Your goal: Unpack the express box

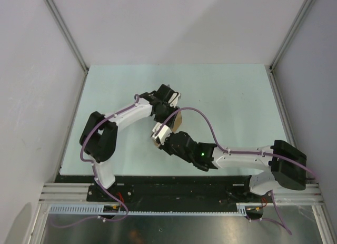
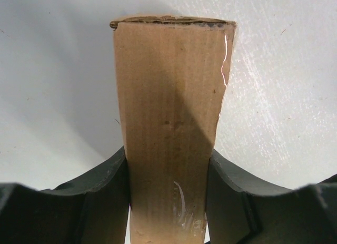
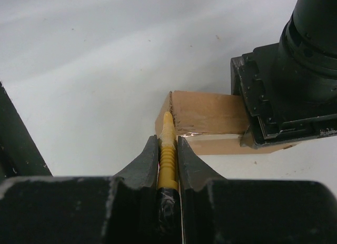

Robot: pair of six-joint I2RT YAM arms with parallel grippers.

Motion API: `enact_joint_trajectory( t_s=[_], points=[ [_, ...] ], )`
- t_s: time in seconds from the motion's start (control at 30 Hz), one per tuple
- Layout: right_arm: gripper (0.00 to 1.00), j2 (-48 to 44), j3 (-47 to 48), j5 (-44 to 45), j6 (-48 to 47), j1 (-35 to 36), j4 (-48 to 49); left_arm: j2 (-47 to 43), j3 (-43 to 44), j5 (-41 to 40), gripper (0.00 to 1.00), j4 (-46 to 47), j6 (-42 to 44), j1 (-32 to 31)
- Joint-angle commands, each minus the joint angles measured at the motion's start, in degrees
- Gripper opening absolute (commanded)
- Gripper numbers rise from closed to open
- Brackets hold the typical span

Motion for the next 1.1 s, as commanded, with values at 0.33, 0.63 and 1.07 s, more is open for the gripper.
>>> enact_joint_trajectory(
  t_s=[0.33, 0.63, 1.07],
  points=[
    [0.0, 0.18, 0.08, 2.2, -1.9, -0.47, 5.04, 1.51, 1.35, 0.44, 0.39, -2.13, 1.78, -1.06],
    [0.0, 0.45, 0.08, 2.11, -1.64, -0.91, 4.33, 1.95, 1.35, 0.61, 0.38, -2.22, 1.96, -1.33],
    [0.0, 0.71, 0.25, 0.97, -1.99, -1.52, 4.77, 2.39, 1.44, 0.61, 0.38, -2.39, 2.05, -1.59]
  ],
)
